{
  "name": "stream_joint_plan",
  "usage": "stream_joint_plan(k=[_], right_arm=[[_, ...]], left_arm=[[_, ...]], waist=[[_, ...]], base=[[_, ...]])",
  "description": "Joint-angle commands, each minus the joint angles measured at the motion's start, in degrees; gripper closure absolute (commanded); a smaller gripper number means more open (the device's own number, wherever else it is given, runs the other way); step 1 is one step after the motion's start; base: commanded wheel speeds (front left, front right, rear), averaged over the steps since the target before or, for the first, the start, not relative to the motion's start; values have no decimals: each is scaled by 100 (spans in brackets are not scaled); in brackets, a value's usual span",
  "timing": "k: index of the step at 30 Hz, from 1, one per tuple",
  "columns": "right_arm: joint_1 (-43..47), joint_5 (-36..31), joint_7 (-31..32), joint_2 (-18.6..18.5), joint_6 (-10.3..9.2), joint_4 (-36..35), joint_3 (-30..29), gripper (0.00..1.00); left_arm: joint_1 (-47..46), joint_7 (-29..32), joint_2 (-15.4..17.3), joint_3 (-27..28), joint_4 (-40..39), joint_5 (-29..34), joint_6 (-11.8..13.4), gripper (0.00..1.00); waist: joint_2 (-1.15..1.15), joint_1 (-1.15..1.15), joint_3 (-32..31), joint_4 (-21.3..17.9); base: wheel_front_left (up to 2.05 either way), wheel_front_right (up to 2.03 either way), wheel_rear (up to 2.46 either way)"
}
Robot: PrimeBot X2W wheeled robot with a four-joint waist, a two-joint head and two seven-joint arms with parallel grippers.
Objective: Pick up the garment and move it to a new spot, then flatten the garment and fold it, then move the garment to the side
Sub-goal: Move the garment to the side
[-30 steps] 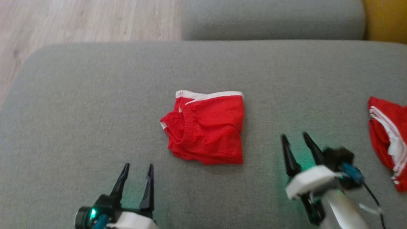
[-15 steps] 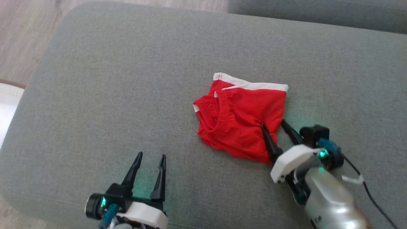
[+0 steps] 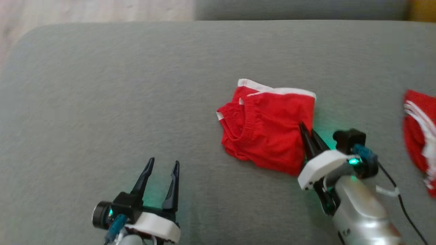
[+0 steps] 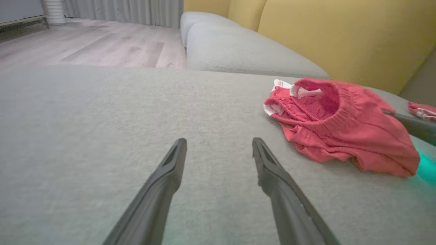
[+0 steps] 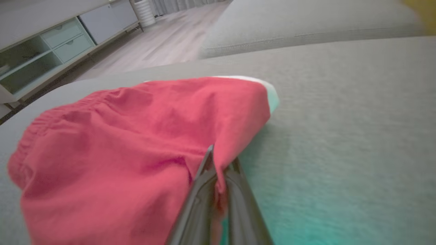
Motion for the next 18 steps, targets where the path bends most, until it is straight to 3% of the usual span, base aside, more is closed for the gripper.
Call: stream_joint_plan(k=[1, 9, 18], right_arm=[[67, -56, -36, 27, -4, -149, 65, 100], [397, -15, -36, 27, -4, -276, 104, 100], [538, -8, -37, 27, -4, -283, 276, 100]], left_arm=[[-284, -30, 10, 108, -180, -15, -16, 0], [-393, -30, 10, -308, -277, -218, 19, 0], [-366, -30, 10, -709, -394, -509, 96, 0]], waist=[[0, 0, -197, -645], [0, 0, -289, -1999], [0, 0, -287, -2632]], base=[[0, 0, 0], [0, 0, 0], [0, 0, 0]])
